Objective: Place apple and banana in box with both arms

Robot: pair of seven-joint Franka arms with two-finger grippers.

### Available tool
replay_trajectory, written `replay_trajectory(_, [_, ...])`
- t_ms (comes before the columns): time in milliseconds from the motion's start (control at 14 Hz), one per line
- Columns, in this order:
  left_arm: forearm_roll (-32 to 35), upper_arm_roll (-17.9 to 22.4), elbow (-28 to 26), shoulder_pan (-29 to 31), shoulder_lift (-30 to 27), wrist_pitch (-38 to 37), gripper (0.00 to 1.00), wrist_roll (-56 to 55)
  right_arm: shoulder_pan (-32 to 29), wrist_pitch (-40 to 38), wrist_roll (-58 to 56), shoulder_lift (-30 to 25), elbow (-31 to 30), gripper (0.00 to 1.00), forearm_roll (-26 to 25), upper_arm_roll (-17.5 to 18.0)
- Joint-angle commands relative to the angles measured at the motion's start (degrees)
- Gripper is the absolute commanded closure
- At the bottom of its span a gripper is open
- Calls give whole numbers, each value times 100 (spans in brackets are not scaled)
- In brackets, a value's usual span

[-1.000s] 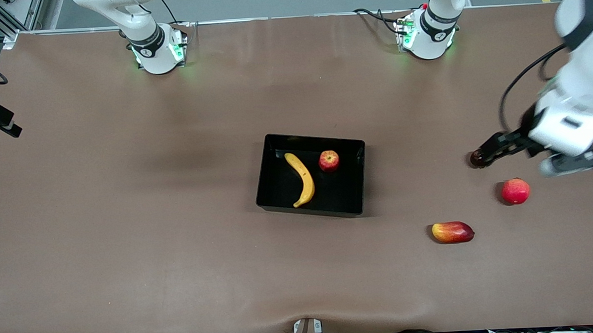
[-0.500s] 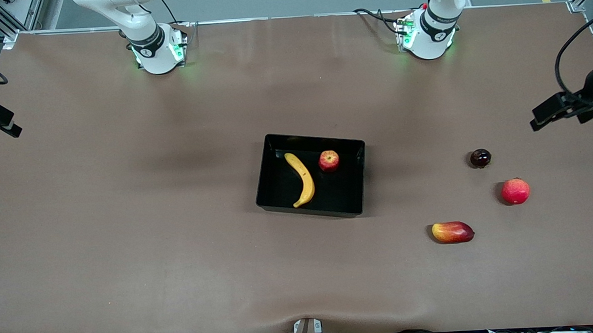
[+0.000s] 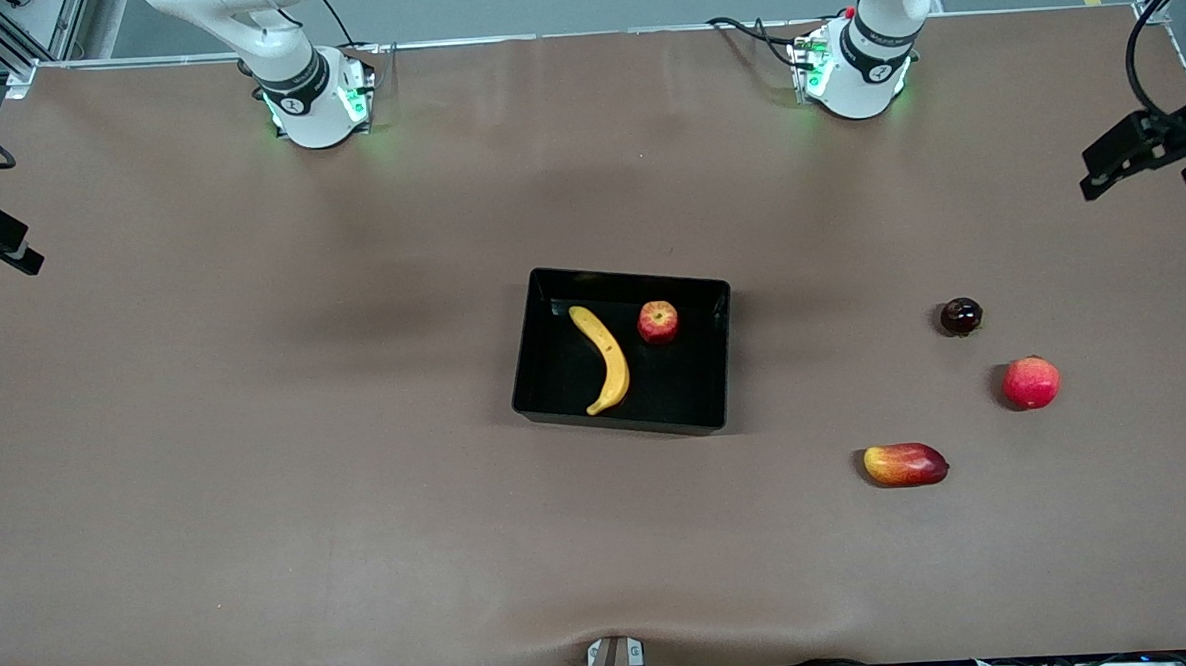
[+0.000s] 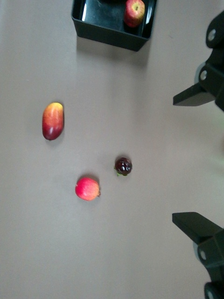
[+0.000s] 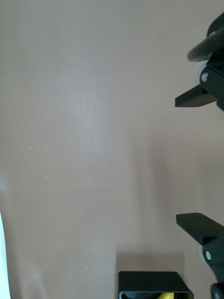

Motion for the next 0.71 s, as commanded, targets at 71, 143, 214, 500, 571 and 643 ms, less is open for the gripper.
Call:
replay_trajectory(71, [-101, 349, -636, -295, -687, 18, 0, 130, -81, -64, -62, 80, 154, 0, 37, 39])
replay_trajectory(143, [-101, 358, -602, -261, -687, 9, 0, 130, -81, -64, -62, 80, 154, 0, 37, 39])
replay_trajectory(214, [-101, 359, -566, -243, -670, 9, 0, 147, -81, -64, -62, 72, 154, 0, 37, 39])
replay_trajectory(500, [-57, 359, -259, -251, -389, 9, 0, 42, -81, -64, -62, 80, 154, 0, 37, 39])
replay_trajectory(571, [-57, 350, -258, -251, -380, 9, 0, 42, -81, -64, -62, 80, 154, 0, 37, 39])
replay_trajectory(643, [-57, 341, -276, -260, -345, 9, 0, 33, -81, -64, -62, 80, 154, 0, 37, 39])
